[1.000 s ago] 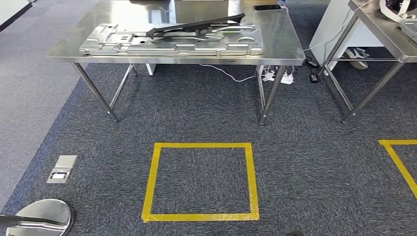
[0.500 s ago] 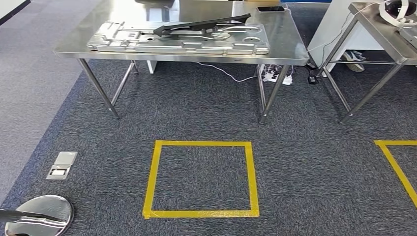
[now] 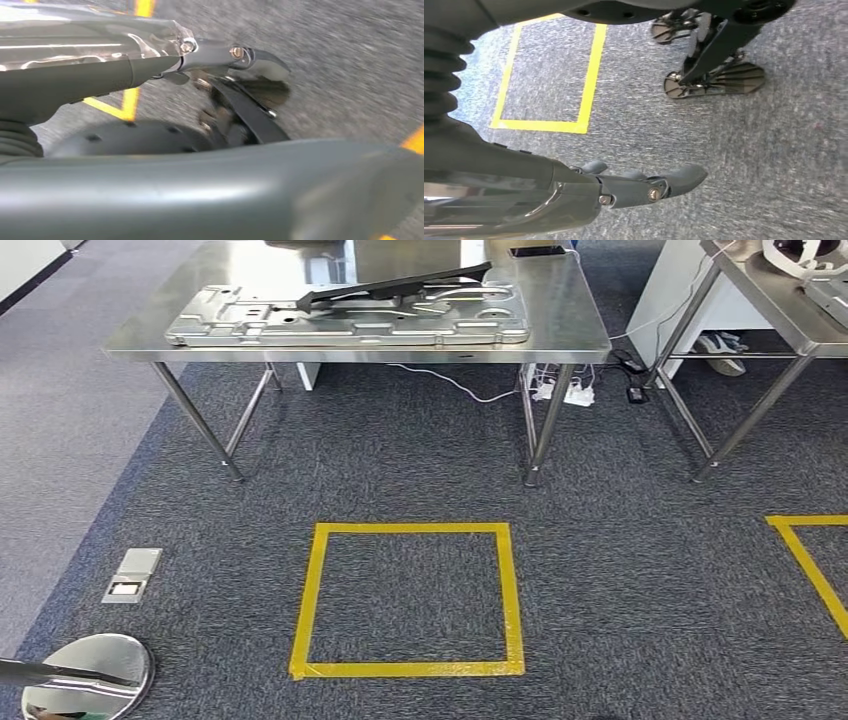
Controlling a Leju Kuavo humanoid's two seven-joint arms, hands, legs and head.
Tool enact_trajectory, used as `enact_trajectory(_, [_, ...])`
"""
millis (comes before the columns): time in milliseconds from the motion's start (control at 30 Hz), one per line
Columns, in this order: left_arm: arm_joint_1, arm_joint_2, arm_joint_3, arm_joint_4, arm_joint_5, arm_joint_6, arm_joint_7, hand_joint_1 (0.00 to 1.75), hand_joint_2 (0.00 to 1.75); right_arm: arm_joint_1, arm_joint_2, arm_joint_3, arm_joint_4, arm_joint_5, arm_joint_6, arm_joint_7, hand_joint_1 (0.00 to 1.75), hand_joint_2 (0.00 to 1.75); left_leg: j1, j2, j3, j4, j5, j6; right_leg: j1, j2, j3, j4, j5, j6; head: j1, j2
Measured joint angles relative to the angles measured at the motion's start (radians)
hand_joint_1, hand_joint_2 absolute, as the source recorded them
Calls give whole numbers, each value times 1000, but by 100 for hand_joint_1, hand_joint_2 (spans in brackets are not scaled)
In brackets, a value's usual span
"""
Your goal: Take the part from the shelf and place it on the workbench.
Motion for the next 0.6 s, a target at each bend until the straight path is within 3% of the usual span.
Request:
enact_trajectory(67, [18, 8, -48, 0, 35, 9, 7, 0, 44, -3, 1, 27, -18, -29, 0, 4, 0, 44, -7, -1, 73, -142, 59, 17, 2, 0, 1, 1, 1, 3, 0, 0])
enact_trajectory(100, [25, 11, -73, 0, 53, 14, 11, 0, 0, -4, 1, 40, -26, -43, -1, 5, 0, 0, -11, -1, 95, -188, 73, 24, 3, -1, -1, 1, 2, 6, 0, 0])
enact_trajectory(200, [43, 20, -147, 0, 106, 28, 22, 0, 0, -4, 2, 81, -43, -86, -2, 6, 0, 0, -14, 0, 100, -219, 76, 35, 5, -3, -9, 2, 7, 22, 0, 0])
enact_trajectory(267, [51, 26, -198, -3, 143, 38, 30, 0, 0, 3, 1, 110, -49, -115, -3, 7, 0, 0, -9, 3, 98, -229, 85, 43, 5, 1, -18, 23, -13, 33, 1, 0])
enact_trajectory(300, [53, 29, -224, -6, 162, 43, 34, 0, 0, 9, 1, 123, -51, -129, -4, 9, 0, 0, -6, 5, 96, -234, 89, 47, 5, 3, -32, 58, -40, 37, 1, 0])
enact_trajectory(367, [53, 33, -275, -19, 198, 52, 41, 0, 0, 26, 1, 151, -51, -158, -4, 14, 0, 0, -6, 8, 90, -233, 93, 52, 2, 7, -83, 182, -112, 43, 2, 0])
enact_trajectory(400, [52, 35, -301, -27, 215, 57, 45, 0, 0, 37, 1, 165, -50, -173, -5, 17, 0, 0, -7, 9, 87, -232, 94, 52, 1, 7, -107, 243, -136, 46, 2, 0])
enact_trajectory(433, [50, 38, -325, -36, 232, 61, 49, 0, 0, 49, 1, 178, -47, -187, -5, 19, 0, 0, -7, 10, 86, -231, 94, 52, 0, 7, -118, 278, -143, 48, 2, 0])
enact_trajectory(467, [47, 40, -350, -47, 249, 66, 52, 0, 0, 63, 0, 192, -43, -200, -5, 20, 0, 0, -6, 10, 85, -228, 94, 52, -2, 7, -111, 273, -129, 51, 2, 0])
enact_trajectory(500, [44, 43, -373, -59, 265, 70, 55, 0, 0, 76, 0, 204, -39, -213, -5, 22, 0, 0, -5, 10, 85, -225, 94, 50, -5, 7, -85, 227, -99, 54, 2, 0])
enact_trajectory(567, [35, 48, -420, -83, 297, 78, 61, 0, 0, 97, -1, 230, -30, -239, -5, 25, 0, 0, -5, 10, 81, -212, 88, 41, -9, 7, -18, 90, -38, 58, 2, 0])
enact_trajectory(600, [32, 52, -443, -94, 314, 83, 65, 0, 0, 106, -1, 244, -26, -253, -5, 25, 0, 0, -6, 10, 78, -206, 85, 34, -10, 8, 1, 44, -24, 54, 1, 0])
